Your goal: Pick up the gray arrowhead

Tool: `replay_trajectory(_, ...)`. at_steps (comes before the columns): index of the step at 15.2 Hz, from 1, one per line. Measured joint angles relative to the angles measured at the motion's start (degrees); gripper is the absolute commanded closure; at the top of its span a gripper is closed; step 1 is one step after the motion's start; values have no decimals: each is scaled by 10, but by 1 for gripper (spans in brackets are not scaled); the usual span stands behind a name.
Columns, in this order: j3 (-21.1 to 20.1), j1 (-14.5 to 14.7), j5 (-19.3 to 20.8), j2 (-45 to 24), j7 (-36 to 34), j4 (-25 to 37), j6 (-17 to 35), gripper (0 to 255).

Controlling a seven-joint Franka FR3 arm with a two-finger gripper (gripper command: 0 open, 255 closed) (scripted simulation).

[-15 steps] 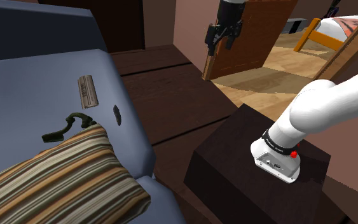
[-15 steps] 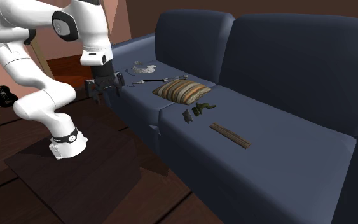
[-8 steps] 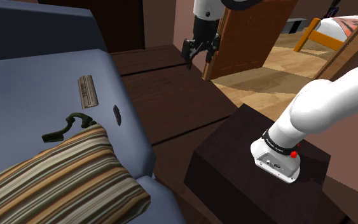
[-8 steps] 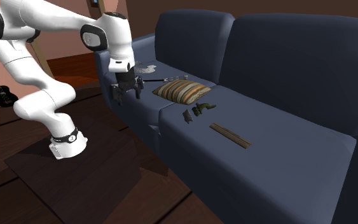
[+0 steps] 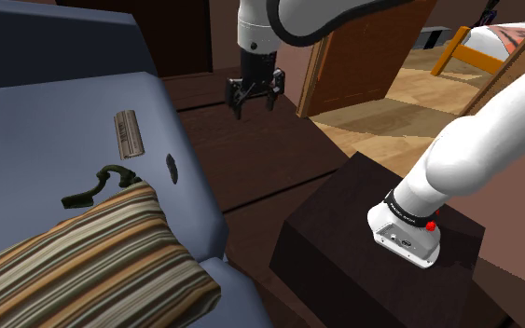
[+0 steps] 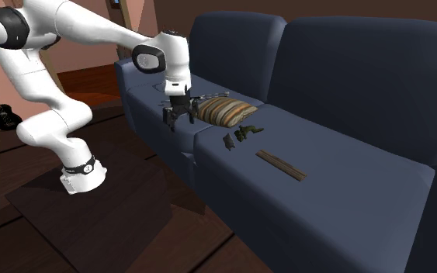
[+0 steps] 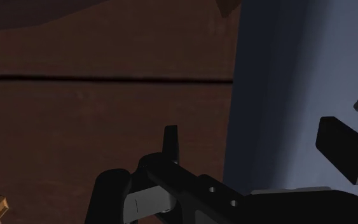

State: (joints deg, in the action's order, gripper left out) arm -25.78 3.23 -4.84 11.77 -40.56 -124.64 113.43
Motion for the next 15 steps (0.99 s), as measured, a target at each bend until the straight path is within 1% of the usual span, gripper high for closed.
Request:
replay_trajectory(4, -30, 6, 36, -89, -68, 56, 28, 0)
replay_trajectory(7, -47, 22, 70, -154, -126, 99, 45, 0)
replay_trajectory(10, -51, 41, 111, -226, -175, 155, 53, 0)
replay_trajectory(15, -42, 91, 170, -343, -244, 267, 46, 0)
